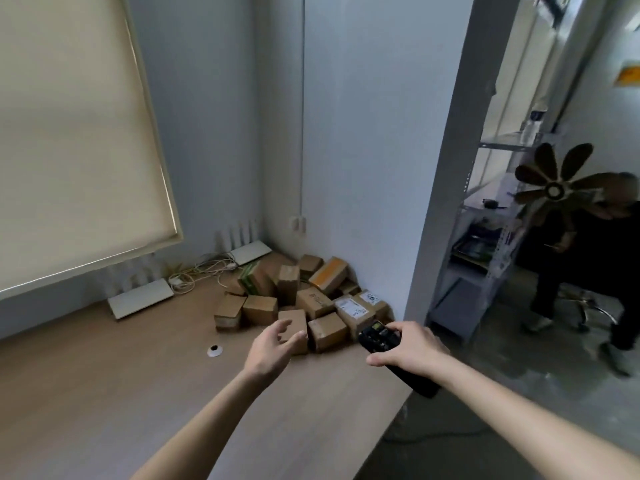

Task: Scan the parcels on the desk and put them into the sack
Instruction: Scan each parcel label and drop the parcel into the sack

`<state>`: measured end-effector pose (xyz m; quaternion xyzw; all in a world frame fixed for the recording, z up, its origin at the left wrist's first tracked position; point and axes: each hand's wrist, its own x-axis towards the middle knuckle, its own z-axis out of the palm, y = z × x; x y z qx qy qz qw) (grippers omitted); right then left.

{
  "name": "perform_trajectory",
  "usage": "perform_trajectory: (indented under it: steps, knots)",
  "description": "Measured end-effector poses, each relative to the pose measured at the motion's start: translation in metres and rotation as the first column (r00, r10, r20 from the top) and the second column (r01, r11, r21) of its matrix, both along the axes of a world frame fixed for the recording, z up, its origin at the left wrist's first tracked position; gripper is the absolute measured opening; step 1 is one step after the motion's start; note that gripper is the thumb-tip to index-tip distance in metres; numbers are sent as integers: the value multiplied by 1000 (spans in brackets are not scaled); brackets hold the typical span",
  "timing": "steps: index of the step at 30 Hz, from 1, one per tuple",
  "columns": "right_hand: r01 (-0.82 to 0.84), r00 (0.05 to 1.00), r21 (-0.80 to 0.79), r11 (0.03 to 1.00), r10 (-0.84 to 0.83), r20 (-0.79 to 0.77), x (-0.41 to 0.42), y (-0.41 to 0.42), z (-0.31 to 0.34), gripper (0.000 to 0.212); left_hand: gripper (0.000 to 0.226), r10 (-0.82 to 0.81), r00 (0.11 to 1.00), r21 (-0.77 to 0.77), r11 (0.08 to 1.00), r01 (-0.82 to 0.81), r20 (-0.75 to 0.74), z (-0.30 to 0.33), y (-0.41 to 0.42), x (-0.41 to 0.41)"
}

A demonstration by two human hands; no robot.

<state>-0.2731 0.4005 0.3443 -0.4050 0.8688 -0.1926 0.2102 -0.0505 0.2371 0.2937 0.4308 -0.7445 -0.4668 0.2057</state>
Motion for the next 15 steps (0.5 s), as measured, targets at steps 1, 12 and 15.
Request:
perform_trajectory:
  steps: [1, 12, 15]
  knots:
    - [24, 1000, 18, 1000, -24, -4, -18, -10, -1, 98, 67, -14, 1000, 12, 1000, 14, -1, -5, -14, -21]
    - [59, 997, 110, 992, -64, 43, -143, -119, -42, 106, 62, 4, 998, 92, 996, -10, 70, -52, -128, -156]
    - [-1, 997, 143, 990, -10, 72, -161, -159, -62, 105, 59, 33, 994, 122, 992, -46, 105, -72, -153, -171]
